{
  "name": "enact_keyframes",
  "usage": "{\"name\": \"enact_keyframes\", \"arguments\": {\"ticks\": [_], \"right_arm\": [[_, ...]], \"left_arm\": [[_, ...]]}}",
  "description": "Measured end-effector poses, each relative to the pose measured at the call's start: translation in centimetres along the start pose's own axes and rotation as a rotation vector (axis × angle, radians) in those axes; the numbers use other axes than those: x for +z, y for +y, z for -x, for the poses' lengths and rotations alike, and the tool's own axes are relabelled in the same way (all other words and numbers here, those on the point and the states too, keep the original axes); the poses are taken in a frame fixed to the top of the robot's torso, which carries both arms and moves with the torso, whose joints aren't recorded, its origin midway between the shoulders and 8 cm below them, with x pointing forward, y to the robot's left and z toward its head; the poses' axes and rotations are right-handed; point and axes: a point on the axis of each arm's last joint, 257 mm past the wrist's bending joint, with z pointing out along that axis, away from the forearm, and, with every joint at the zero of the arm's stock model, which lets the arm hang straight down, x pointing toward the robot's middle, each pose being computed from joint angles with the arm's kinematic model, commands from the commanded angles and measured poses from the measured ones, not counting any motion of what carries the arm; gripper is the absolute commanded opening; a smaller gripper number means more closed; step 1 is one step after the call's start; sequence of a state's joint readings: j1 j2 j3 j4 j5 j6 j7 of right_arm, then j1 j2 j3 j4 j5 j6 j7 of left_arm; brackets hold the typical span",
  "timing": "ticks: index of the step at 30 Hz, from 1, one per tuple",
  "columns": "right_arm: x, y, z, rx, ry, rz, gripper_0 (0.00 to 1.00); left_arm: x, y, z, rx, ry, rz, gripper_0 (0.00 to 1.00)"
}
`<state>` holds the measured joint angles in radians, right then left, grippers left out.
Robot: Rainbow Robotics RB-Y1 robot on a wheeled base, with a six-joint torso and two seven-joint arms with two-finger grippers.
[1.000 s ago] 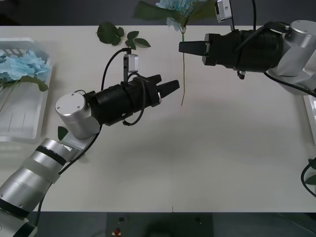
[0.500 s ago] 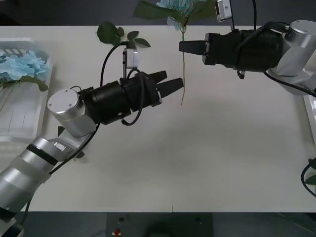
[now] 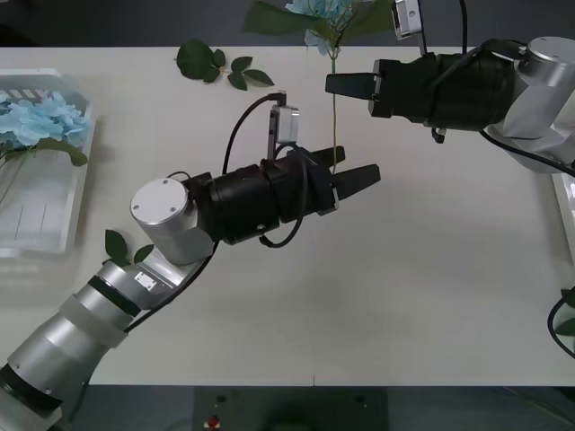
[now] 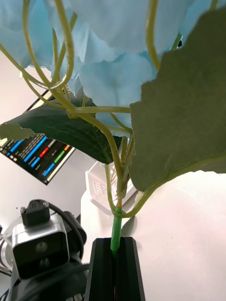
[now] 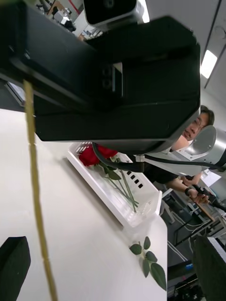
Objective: Put the red flowers into the right box and the blue flowers into the left box
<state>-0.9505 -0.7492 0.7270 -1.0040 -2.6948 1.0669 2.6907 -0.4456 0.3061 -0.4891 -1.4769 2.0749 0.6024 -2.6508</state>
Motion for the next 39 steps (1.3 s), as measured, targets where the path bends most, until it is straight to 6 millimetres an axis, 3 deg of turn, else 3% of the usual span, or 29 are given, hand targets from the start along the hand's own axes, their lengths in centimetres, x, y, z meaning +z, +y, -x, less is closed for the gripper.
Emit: {"name": "enact_keyframes", "arguments": {"ticks": [2,3,5,6,7,20,30,31,32,34,39], "right_arm": [[0.0,0.0,0.0,0.0,0.0,0.0,0.0],[0.0,0.0,0.0,0.0,0.0,0.0,0.0],[0.0,0.0,0.0,0.0,0.0,0.0,0.0],[0.0,0.0,0.1,-0.001,-0.002,-0.002,0.0],[0.1,-0.1,0.1,-0.001,-0.004,-0.006,0.0],[0.3,-0.3,0.3,-0.004,-0.012,-0.017,0.0],[0.7,-0.2,0.3,0.0,-0.016,-0.014,0.0],[0.7,-0.2,0.3,0.0,-0.017,-0.013,0.27],[0.8,-0.2,0.3,0.0,-0.017,-0.013,0.66],[0.8,-0.2,0.3,0.0,-0.017,-0.013,0.96],[0.8,-0.3,0.3,0.0,-0.018,-0.015,1.0]], "left_arm": [[0.5,0.2,-0.7,-0.014,0.004,0.007,1.0],[0.6,0.5,-1.1,-0.019,0.009,0.013,0.89],[0.8,0.9,-1.8,-0.026,0.018,0.025,0.51],[0.9,1.1,-2.1,-0.027,0.022,0.03,0.16],[0.8,1.3,-2.3,-0.026,0.026,0.033,0.0],[0.7,1.3,-2.0,-0.046,0.015,0.032,0.0],[-0.6,2.6,-1.6,-0.047,0.019,0.054,0.0],[-0.8,2.8,-1.5,-0.047,0.018,0.058,0.0],[-1.1,3.1,-1.3,-0.049,0.016,0.062,0.0],[-1.6,3.6,-0.4,-0.065,-0.005,0.069,0.0],[-3.7,5.5,2.6,-0.091,-0.064,0.1,0.0]]}}
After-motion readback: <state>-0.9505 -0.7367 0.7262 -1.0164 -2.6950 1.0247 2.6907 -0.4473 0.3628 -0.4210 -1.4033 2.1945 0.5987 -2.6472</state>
